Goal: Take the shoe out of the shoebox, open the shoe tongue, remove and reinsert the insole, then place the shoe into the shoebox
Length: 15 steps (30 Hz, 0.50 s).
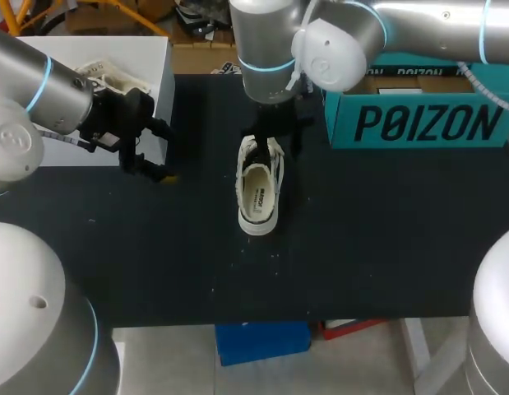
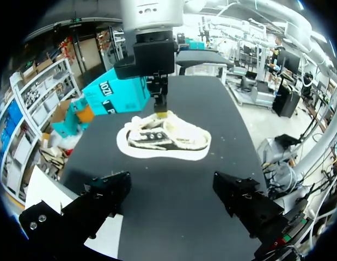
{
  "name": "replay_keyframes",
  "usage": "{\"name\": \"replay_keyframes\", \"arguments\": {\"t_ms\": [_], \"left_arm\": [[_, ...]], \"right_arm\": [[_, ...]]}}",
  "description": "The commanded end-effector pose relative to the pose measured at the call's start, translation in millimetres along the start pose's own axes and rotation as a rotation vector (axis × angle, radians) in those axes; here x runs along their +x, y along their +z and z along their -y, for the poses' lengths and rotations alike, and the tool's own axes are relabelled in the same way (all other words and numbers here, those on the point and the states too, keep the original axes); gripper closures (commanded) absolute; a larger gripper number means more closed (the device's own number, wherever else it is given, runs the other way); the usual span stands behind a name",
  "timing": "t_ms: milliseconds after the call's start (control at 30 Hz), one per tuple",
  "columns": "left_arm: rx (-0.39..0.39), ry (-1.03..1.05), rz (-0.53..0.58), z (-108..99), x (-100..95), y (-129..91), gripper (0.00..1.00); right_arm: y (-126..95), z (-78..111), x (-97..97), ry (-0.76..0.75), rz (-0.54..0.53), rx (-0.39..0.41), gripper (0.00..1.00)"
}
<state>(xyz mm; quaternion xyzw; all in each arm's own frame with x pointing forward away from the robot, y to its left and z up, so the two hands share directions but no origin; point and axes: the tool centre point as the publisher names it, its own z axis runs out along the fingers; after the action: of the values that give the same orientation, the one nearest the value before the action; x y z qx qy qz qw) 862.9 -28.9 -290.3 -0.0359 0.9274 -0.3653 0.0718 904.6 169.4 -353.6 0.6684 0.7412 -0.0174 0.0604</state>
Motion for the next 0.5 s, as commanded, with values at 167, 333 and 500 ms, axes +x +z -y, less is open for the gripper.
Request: {"name": "replay_keyframes", "arguments": {"t_ms": [167,333,500], "left_arm": [[-0.006,-0.001,0.002,1,1.0,0,0.00],[-0.006,-0.001,0.002,1,1.0,0,0.00],[-0.006,-0.001,0.002,1,1.0,0,0.00]], "right_arm": [[12,-2.2,5.5,-0.003,-0.013,0.012,0.50],[21,0.3,5.8,-0.002,-0.017,0.017,0.50],[31,1.4,6.6,0.000,-0.018,0.028,0.50]]}}
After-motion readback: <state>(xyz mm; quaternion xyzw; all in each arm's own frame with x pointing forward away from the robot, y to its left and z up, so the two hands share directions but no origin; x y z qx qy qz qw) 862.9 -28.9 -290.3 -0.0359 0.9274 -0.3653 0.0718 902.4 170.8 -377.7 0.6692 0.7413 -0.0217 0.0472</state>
